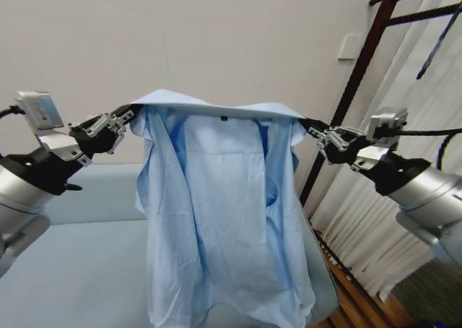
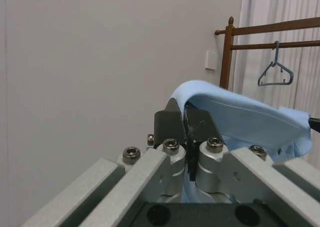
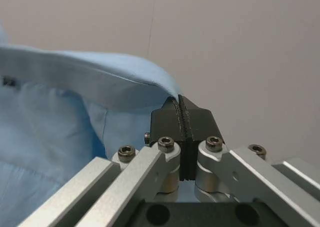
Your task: Pick up the clothes from the sofa and hang them on the clothes hanger.
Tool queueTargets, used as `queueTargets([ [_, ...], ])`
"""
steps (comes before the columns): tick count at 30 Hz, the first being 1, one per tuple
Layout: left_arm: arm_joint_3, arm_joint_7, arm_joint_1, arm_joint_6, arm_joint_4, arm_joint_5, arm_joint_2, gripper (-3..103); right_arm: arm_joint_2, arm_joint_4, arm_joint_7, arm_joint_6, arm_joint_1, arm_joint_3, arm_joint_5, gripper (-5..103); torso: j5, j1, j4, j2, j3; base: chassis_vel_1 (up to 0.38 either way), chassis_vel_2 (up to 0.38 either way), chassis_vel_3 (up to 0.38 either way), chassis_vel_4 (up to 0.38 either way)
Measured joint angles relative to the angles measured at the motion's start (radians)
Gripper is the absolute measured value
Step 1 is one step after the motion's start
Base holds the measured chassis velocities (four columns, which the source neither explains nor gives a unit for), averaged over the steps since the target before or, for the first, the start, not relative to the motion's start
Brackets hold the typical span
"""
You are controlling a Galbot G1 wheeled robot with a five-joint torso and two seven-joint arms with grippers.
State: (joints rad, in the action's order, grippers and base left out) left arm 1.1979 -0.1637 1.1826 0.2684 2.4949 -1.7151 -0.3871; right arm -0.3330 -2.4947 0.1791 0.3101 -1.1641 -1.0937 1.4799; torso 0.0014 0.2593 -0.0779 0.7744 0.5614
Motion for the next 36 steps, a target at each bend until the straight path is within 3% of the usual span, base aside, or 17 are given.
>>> queueTargets([
  [8, 0.003, 0.019, -0.075, -0.016, 0.003, -0.050, 0.112, 0, 0.082, -0.003, 0.028, -0.002, 0.006, -0.128, 0.174, 2, 0.0000, 0.000, -0.0002, 0.000, 0.000, 0.000, 0.000, 0.000, 0.000],
  [12, 0.019, 0.018, -0.080, -0.017, 0.003, -0.057, 0.126, 0, 0.100, -0.003, 0.029, -0.002, 0.003, -0.151, 0.199, 2, 0.0000, 0.000, -0.0001, 0.000, 0.000, 0.000, 0.000, 0.000, 0.000],
  [16, 0.074, 0.014, -0.081, -0.017, 0.004, -0.102, 0.151, 0, 0.138, -0.004, 0.046, 0.000, 0.005, -0.196, 0.287, 2, 0.0000, 0.000, 0.0000, 0.000, 0.000, 0.000, 0.000, 0.000, 0.000],
  [19, 0.116, 0.013, -0.102, -0.014, 0.004, -0.167, 0.180, 0, 0.196, -0.005, 0.061, 0.001, 0.015, -0.238, 0.377, 2, 0.0001, 0.000, 0.0001, 0.000, 0.000, 0.000, 0.000, 0.000, 0.000],
  [23, 0.120, 0.003, -0.110, -0.010, 0.005, -0.206, 0.188, 0, 0.245, -0.005, 0.062, 0.006, 0.022, -0.257, 0.422, 2, -0.0002, 0.000, 0.0000, 0.000, 0.000, 0.000, 0.000, 0.000, 0.000],
  [31, 0.014, -0.007, -0.172, -0.010, 0.005, -0.225, 0.199, 0, 0.319, -0.006, 0.082, 0.007, 0.023, -0.219, 0.429, 2, -0.0001, 0.000, -0.0001, 0.000, 0.000, 0.000, 0.000, 0.000, 0.000],
  [36, -0.048, -0.069, -0.175, -0.004, 0.006, -0.251, 0.184, 0, 0.341, -0.006, 0.110, 0.017, 0.024, -0.185, 0.429, 2, 0.0000, 0.000, 0.0000, 0.000, 0.000, 0.000, 0.000, 0.000, 0.000],
])
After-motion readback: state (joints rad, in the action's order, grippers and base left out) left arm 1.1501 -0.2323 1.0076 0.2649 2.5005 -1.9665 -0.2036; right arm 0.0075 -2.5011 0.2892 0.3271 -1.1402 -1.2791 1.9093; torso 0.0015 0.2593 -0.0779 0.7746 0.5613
